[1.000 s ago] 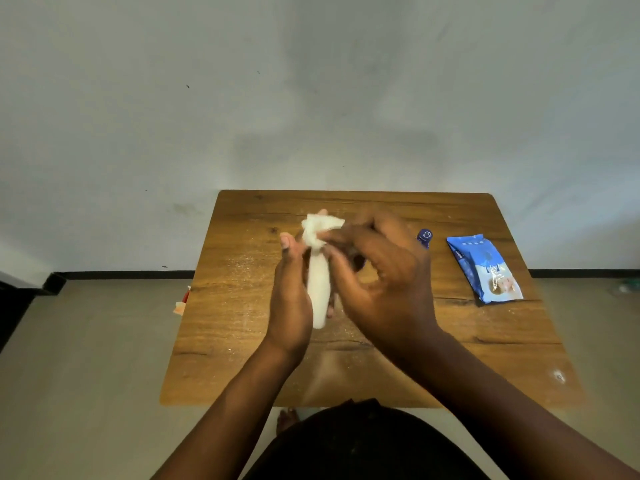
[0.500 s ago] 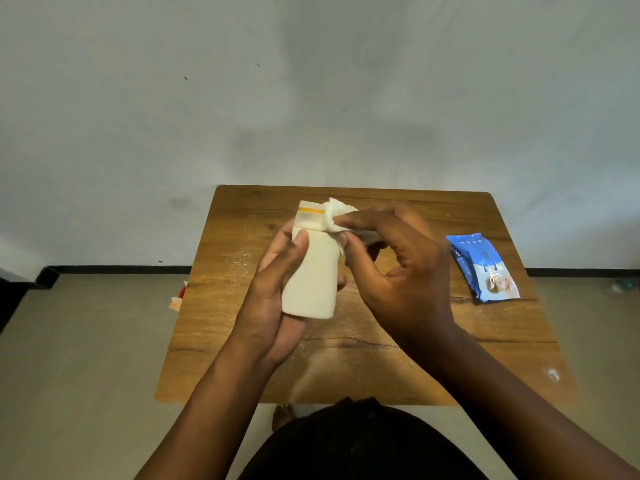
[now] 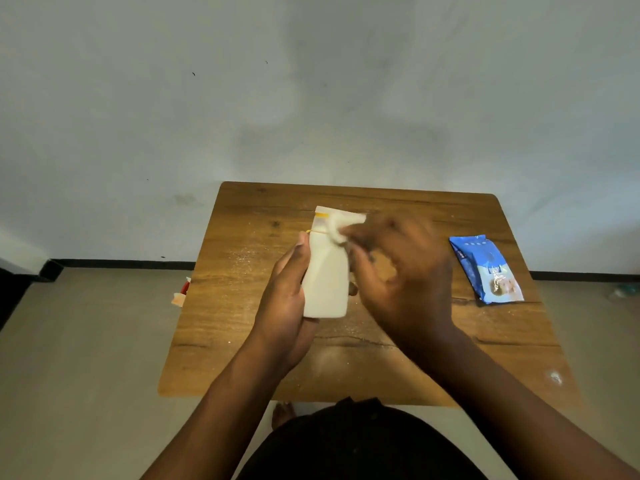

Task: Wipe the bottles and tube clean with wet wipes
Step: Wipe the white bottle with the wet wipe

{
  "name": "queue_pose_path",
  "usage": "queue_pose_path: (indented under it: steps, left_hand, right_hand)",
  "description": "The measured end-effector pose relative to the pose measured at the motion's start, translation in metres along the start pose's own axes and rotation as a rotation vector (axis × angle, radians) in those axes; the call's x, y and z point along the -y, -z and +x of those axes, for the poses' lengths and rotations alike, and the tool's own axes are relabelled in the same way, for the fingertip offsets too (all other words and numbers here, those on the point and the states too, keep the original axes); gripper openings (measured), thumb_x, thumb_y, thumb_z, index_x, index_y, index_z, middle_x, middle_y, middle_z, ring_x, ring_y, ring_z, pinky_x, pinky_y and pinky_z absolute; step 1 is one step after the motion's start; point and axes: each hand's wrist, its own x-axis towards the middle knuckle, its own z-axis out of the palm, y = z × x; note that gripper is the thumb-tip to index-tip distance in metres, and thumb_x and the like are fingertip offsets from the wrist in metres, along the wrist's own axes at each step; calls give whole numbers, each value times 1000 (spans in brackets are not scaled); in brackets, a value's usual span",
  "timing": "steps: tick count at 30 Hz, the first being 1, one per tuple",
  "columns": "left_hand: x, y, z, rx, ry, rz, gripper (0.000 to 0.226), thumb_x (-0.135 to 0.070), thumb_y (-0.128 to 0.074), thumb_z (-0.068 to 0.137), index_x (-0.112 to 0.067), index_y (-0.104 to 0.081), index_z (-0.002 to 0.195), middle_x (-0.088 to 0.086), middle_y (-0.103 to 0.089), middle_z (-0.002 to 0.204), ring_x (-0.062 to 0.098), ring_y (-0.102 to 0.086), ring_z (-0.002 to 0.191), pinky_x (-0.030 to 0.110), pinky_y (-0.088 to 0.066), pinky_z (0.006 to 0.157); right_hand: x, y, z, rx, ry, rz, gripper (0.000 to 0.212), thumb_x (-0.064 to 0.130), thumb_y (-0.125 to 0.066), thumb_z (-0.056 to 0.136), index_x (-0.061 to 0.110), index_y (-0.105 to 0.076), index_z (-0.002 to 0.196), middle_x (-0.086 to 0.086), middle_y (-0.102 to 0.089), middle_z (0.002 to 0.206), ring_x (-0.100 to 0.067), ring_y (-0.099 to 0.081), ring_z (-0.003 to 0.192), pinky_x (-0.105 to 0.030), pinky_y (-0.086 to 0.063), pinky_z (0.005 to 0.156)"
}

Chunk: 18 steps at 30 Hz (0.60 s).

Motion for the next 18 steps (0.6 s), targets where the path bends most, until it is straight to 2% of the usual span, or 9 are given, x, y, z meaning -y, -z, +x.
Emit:
queue_pose_path:
  steps: [2, 5, 8, 11, 13, 16, 18]
  left_hand:
    - [3, -1, -2, -3, -3, 30, 46, -49, -45, 101, -22, -61, 135, 12, -73, 115, 23, -72, 95, 35, -58, 73]
    - [-1, -4, -2, -28, -16, -11, 46, -47, -44, 101, -20, -63, 132, 13, -73, 117, 24, -72, 103, 36, -61, 79]
    - [-8, 1, 0, -4, -19, -98, 56, -45, -37, 107, -6, -58, 140, 20, -67, 129, 29, -66, 114, 40, -57, 94]
    - [-10, 8, 1, -4, -10, -110, 56, -44, -35, 108, -6, -54, 145, 19, -63, 136, 30, -57, 115, 38, -55, 92]
    - [-8, 8, -1, 14, -4, -124, 53, -40, -36, 108, -5, -55, 144, 20, -64, 137, 29, -61, 115, 37, -57, 91]
    - [-8, 2, -5, 21, -3, -95, 42, -35, -41, 105, -11, -63, 132, 14, -73, 115, 22, -72, 99, 34, -61, 81]
    - [-7, 0, -8, 21, 1, -68, 40, -37, -41, 105, -17, -64, 130, 11, -73, 110, 20, -71, 96, 36, -56, 80]
  right_hand:
    - [-1, 1, 13, -43, -52, 8, 17, 17, -74, 93, 15, -79, 109, -2, -73, 104, -21, -63, 96, -32, -48, 74]
    - [9, -3, 7, -30, -3, 40, 17, 11, -76, 90, 12, -80, 106, -4, -71, 100, -21, -62, 94, -31, -46, 73]
    - [20, -7, -24, 121, 91, 82, 17, 11, -77, 87, 13, -80, 103, -4, -69, 97, -21, -60, 90, -34, -47, 70]
    - [20, -8, -40, 246, 162, 123, 14, 17, -76, 90, 15, -80, 103, -2, -70, 96, -19, -60, 88, -36, -47, 69]
    - [15, -9, -30, 211, 155, 120, 12, 17, -77, 90, 16, -81, 102, -1, -70, 95, -19, -60, 88, -39, -47, 69]
    - [12, -10, -3, 50, 44, 111, 13, 16, -77, 90, 14, -80, 102, -2, -71, 96, -20, -62, 92, -38, -48, 72]
    - [13, -10, 11, -10, -15, 92, 15, 16, -76, 91, 14, -79, 105, -2, -71, 98, -19, -63, 93, -36, -48, 71]
